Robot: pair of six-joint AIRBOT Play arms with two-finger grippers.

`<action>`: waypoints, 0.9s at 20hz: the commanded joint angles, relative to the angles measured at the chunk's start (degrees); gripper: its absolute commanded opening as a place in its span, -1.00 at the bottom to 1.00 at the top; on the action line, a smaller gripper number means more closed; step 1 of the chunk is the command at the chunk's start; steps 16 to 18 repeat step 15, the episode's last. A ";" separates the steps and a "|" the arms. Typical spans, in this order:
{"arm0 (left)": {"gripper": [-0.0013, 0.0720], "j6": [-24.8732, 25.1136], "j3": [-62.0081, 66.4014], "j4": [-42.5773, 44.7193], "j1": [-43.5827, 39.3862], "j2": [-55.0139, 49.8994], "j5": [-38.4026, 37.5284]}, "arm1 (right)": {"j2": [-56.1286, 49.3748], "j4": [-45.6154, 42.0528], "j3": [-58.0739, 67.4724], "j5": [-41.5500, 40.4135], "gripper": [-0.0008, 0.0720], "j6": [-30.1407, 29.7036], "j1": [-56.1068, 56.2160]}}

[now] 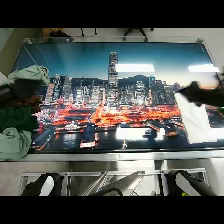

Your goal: Fold the shirts.

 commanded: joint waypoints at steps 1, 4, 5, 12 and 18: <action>-0.92 -1.05 -14.91 -0.26 -6.56 9.11 -1.99 | 0.68 -4.28 -8.83 -5.99 -0.93 3.13 19.26; -0.92 -4.87 -22.49 2.89 -15.23 15.65 0.20 | 0.66 -5.27 -12.35 -9.27 -0.93 3.28 25.92; -0.92 -6.23 -23.87 5.51 -18.38 17.73 2.08 | 0.66 -5.18 -12.50 -9.44 -0.93 2.25 26.67; -0.91 -13.92 -26.60 10.16 -29.51 25.31 11.10 | 0.68 -5.01 -12.50 -8.81 -0.93 1.77 26.93; -0.91 -14.29 -26.60 10.14 -29.90 25.03 10.75 | 0.68 -5.01 -12.50 -8.81 -0.93 1.77 26.93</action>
